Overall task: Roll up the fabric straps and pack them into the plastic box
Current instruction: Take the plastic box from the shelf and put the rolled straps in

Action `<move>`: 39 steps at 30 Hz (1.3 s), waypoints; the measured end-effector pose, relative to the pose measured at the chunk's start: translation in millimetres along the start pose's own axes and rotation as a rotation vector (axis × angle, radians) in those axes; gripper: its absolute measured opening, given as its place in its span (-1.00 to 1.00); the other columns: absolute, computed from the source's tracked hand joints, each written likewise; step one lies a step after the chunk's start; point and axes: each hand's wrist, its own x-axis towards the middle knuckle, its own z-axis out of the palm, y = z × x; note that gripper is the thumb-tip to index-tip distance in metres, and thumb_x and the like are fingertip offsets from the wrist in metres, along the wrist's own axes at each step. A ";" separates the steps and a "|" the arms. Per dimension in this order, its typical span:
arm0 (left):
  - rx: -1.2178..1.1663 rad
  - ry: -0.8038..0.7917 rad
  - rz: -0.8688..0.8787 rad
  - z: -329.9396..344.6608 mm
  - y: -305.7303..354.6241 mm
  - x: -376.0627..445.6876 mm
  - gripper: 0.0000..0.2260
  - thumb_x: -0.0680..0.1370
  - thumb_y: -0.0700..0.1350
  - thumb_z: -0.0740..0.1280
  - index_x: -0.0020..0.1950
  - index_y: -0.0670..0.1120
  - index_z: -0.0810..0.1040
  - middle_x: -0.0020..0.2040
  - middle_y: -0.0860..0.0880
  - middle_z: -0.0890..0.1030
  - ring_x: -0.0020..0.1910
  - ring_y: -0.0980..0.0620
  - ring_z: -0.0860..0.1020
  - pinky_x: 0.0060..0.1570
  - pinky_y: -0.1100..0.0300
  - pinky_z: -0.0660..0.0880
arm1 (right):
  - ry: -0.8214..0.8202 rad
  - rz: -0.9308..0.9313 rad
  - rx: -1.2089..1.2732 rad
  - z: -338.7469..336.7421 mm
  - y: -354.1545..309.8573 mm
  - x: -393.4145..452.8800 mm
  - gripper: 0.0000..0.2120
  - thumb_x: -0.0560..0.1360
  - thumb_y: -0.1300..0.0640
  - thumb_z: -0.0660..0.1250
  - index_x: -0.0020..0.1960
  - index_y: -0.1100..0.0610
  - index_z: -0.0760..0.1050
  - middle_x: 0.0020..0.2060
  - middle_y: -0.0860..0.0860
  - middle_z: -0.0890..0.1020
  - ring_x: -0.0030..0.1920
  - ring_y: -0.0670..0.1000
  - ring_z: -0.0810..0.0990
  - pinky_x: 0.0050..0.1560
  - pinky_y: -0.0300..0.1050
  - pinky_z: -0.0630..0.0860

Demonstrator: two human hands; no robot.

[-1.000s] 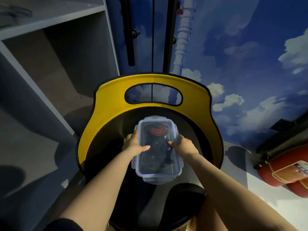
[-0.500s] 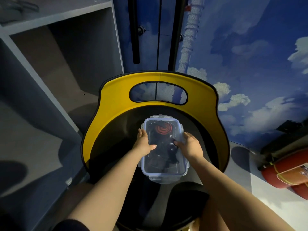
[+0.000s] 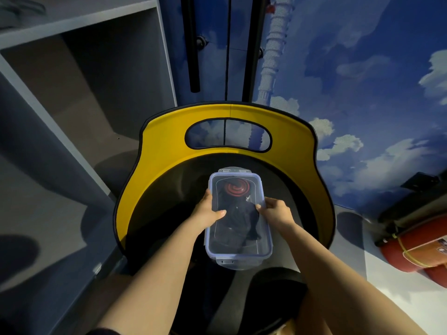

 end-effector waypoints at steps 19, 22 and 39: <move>0.784 -0.011 -0.010 28.0 11.9 -35.4 -0.01 0.41 0.38 0.24 0.54 -0.10 -0.25 0.50 -0.20 -0.35 0.51 -0.15 -0.27 0.41 -0.04 0.18 | 0.024 0.005 0.077 7.2 -3.8 -16.8 -0.69 0.54 0.14 0.28 0.27 0.11 0.47 0.10 0.09 0.61 0.01 0.02 0.52 -0.02 -0.22 0.35; 0.779 -0.074 0.019 23.6 9.9 -31.7 0.06 0.38 0.36 0.31 0.52 -0.09 -0.30 0.48 -0.18 -0.40 0.50 -0.15 -0.32 0.45 -0.08 0.08 | 0.017 0.018 0.053 8.2 -2.4 -17.3 -0.67 0.54 0.13 0.28 0.28 0.17 0.41 0.15 0.11 0.57 0.11 0.10 0.52 -0.02 -0.19 0.35; 0.908 -0.478 0.393 -29.0 17.2 14.5 -0.02 0.38 0.04 0.50 0.54 0.10 -0.16 0.51 0.13 -0.34 0.49 0.11 -0.31 0.49 0.08 -0.09 | -0.308 -0.266 -0.692 -15.5 -15.1 24.5 -0.04 0.31 -0.37 0.35 0.52 -0.15 -0.09 0.53 -0.15 -0.15 0.53 0.07 -0.21 0.51 0.09 -0.05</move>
